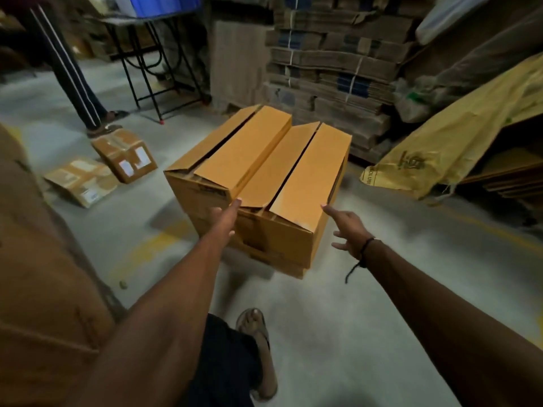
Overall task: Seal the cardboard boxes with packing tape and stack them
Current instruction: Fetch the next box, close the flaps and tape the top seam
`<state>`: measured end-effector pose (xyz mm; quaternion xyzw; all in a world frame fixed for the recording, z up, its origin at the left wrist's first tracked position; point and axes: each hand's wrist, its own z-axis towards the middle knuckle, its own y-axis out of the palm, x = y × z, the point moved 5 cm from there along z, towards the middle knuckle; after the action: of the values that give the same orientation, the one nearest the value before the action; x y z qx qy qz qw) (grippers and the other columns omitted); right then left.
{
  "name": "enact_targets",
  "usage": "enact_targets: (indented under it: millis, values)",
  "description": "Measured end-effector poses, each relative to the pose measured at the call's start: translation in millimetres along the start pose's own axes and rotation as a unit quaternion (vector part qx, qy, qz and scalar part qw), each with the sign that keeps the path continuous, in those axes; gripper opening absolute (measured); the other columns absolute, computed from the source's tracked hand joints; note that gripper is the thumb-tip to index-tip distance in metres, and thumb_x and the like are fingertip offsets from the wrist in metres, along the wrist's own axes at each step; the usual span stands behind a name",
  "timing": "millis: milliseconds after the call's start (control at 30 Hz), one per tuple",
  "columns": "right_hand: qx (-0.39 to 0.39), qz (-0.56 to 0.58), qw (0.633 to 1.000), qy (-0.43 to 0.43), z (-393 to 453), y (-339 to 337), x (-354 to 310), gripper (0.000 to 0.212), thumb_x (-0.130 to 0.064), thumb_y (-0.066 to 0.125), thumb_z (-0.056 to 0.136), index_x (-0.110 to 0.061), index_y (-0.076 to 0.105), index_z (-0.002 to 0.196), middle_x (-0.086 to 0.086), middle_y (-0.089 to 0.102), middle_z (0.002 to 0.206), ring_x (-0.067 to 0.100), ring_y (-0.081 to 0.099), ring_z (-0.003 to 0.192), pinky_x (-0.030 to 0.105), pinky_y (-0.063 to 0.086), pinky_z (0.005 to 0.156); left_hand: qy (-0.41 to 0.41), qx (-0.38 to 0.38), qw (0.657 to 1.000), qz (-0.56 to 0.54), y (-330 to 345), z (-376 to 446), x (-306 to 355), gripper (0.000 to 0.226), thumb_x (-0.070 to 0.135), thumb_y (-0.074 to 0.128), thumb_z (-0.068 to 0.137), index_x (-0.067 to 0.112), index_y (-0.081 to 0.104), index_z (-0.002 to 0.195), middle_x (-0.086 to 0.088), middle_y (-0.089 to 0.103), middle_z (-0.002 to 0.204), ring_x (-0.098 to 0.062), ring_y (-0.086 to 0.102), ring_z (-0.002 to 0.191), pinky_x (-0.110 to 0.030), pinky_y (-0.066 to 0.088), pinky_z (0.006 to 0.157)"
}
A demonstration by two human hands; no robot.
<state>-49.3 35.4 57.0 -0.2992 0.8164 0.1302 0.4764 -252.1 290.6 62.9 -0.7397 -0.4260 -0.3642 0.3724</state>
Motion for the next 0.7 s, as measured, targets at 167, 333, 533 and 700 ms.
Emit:
enact_targets:
  millis: [167, 333, 533, 700]
  values:
    - [0.011, 0.027, 0.998, 0.064, 49.6, 40.5, 30.1, 0.118, -0.066, 0.080, 0.074, -0.029, 0.011, 0.163, 0.009, 0.023, 0.167, 0.041, 0.032, 0.146, 0.064, 0.045, 0.101, -0.040, -0.029, 0.999, -0.007, 26.0, 46.0, -16.0, 0.112, 0.075, 0.077, 0.073, 0.016, 0.034, 0.158, -0.009, 0.039, 0.160, -0.036, 0.045, 0.139, -0.052, 0.053, 0.097]
    - [0.001, 0.043, 0.996, 0.081, 86.5, 51.1, 40.8, 0.132, -0.070, 0.082, 0.066, -0.038, -0.002, 0.162, 0.013, 0.016, 0.168, 0.048, 0.030, 0.145, 0.074, 0.040, 0.099, 0.046, -0.023, 0.998, 0.026, 45.2, 69.2, -25.5, 0.101, 0.064, 0.079, 0.081, 0.016, 0.032, 0.157, -0.009, 0.040, 0.160, -0.034, 0.042, 0.145, -0.043, 0.039, 0.113]
    - [0.019, 0.019, 0.999, 0.034, 119.2, 42.2, 35.0, 0.172, -0.085, 0.085, 0.020, -0.033, 0.004, 0.161, 0.012, 0.033, 0.161, 0.041, 0.042, 0.139, 0.068, 0.036, 0.110, 0.081, -0.037, 0.995, 0.055, 52.9, 77.6, -21.9, 0.101, 0.065, 0.080, 0.079, 0.016, 0.038, 0.156, -0.009, 0.042, 0.157, -0.029, 0.043, 0.141, -0.037, 0.038, 0.106]
    - [0.019, 0.034, 0.999, -0.007, 123.8, 14.7, 37.2, 0.139, -0.072, 0.094, 0.029, -0.029, 0.037, 0.148, 0.006, 0.058, 0.137, 0.031, 0.060, 0.116, 0.059, 0.050, 0.101, 0.075, -0.108, 0.979, 0.156, 71.9, 76.7, -15.7, 0.114, 0.079, 0.074, 0.072, 0.023, 0.032, 0.161, -0.010, 0.032, 0.166, -0.034, 0.038, 0.147, -0.056, 0.036, 0.115]
